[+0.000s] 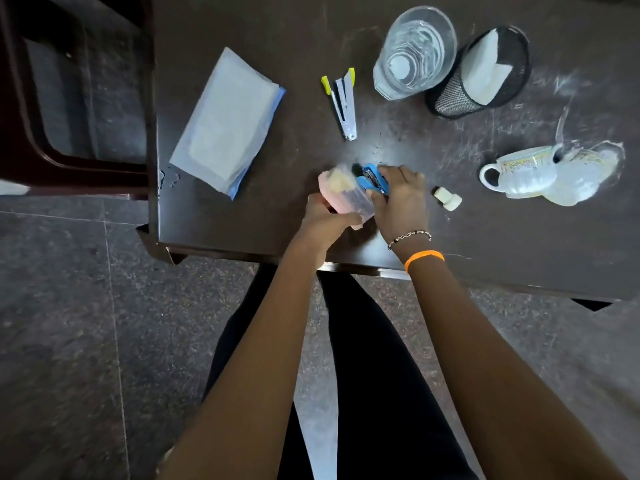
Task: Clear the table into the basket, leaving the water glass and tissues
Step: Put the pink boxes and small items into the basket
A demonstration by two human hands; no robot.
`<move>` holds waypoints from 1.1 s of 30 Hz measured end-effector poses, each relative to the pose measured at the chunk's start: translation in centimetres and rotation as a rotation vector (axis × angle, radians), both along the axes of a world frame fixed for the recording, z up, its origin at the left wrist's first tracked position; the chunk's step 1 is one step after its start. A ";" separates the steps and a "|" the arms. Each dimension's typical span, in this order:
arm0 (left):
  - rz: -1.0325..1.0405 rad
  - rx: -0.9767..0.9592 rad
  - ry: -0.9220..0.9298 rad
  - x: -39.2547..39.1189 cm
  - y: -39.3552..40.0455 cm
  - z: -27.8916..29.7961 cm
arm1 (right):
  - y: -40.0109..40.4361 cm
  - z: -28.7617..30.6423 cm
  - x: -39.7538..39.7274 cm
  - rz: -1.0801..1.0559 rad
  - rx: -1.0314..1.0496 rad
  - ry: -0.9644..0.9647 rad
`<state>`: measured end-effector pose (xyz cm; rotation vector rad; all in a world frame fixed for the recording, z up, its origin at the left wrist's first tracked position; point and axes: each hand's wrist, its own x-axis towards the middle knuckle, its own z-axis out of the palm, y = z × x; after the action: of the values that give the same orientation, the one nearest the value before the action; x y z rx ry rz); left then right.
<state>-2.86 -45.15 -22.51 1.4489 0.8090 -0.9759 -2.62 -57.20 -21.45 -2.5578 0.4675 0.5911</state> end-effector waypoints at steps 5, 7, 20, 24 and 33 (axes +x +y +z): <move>0.299 -0.005 -0.144 -0.2 4.6 2.7 | 4.8 1.9 2.5 0.046 0.228 -0.041; 0.327 0.115 -0.215 0.0 7.4 4.1 | 7.6 2.8 3.2 0.065 0.279 -0.058; 0.332 0.917 -0.463 0.3 31.9 15.0 | 30.3 10.1 10.4 0.497 0.505 -0.158; 0.377 0.995 -0.489 2.8 37.3 15.0 | 36.7 11.0 13.8 0.628 0.445 -0.271; 0.085 1.141 -0.392 10.6 43.2 11.4 | 46.1 8.9 22.9 0.862 0.092 -0.387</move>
<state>7.71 -1.99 -11.14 2.4278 1.1797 -0.0575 20.27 -11.09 -12.58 -2.6088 -0.8098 0.3460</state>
